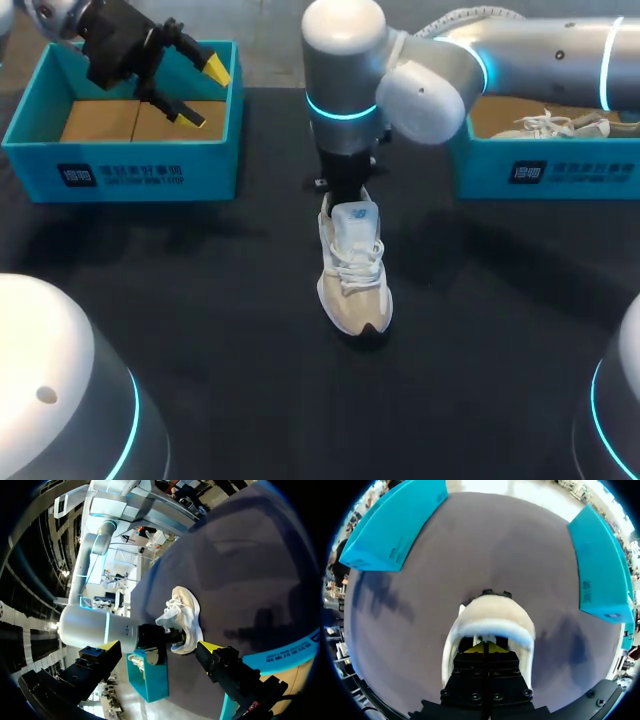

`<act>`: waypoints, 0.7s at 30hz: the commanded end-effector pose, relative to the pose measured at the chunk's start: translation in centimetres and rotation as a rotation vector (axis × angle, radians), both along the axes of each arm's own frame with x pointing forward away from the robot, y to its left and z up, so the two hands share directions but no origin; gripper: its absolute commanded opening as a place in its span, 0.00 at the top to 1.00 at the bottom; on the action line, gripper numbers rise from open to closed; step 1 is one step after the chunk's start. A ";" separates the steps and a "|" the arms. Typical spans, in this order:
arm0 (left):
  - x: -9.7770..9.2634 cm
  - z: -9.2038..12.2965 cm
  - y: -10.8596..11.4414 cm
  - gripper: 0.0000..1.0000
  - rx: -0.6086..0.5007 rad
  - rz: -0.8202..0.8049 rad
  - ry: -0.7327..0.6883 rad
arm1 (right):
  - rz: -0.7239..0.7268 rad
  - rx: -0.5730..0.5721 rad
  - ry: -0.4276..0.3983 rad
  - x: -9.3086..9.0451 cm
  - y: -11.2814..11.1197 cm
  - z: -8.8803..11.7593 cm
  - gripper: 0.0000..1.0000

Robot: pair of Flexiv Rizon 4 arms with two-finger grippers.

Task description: Take the shoe out of the shoebox, open the shoe tongue, remove and reinsert the insole, then place the shoe into the shoebox

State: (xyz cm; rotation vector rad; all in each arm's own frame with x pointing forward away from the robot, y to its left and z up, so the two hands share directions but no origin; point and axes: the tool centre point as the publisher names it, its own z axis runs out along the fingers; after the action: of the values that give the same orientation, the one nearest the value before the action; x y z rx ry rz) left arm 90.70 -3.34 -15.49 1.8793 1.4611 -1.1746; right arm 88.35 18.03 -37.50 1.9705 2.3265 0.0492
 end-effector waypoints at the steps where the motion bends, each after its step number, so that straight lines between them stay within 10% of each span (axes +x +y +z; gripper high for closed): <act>1: -0.1 0.0 0.0 0.00 0.003 0.000 -0.002 | -0.004 0.014 0.033 -1.0 -0.6 2.4 1.00; 21: -0.1 0.0 0.0 0.00 0.003 0.000 -0.002 | -0.031 0.001 0.075 -1.5 -0.4 2.6 1.00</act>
State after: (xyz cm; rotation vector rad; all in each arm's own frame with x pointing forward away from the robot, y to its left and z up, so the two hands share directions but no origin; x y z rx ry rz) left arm 90.69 -3.34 -15.50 1.8791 1.4611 -1.1747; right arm 86.69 17.33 -34.77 2.0231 2.3597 0.0024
